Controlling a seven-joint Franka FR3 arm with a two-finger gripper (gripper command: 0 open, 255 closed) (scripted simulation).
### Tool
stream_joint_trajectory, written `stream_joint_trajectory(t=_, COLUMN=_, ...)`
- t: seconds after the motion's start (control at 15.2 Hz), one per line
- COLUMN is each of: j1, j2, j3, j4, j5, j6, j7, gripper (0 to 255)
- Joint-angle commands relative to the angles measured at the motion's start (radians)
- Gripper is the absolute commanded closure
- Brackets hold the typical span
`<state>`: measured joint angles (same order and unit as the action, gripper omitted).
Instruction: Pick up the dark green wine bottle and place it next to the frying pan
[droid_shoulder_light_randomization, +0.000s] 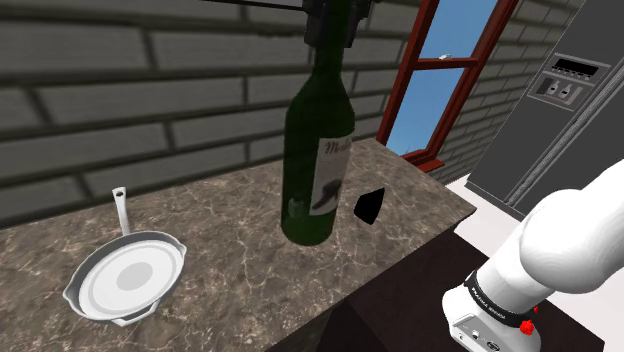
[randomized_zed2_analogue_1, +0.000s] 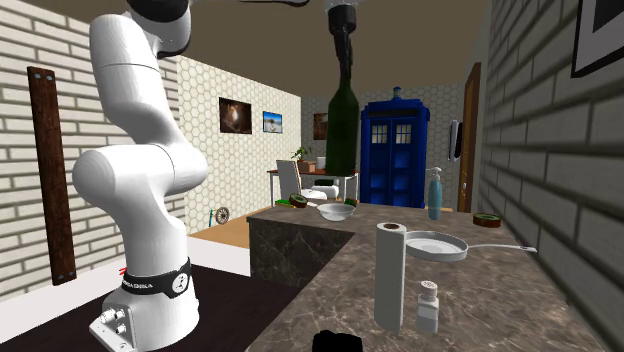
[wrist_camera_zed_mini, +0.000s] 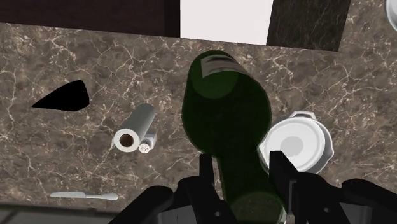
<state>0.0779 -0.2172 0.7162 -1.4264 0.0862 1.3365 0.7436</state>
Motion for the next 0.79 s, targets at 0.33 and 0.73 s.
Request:
stream_joint_trajectory(t=0.33, j1=0.057, j2=0.204, j3=0.174, j4=0.024, j5=-0.150, j6=0.118, j7=0.206, gripper=255)
stream_joint_trajectory(t=0.73, j1=0.219, j2=0.456, j3=0.237, j4=0.124, j5=-0.366, j6=0.153, j7=0.393, gripper=255)
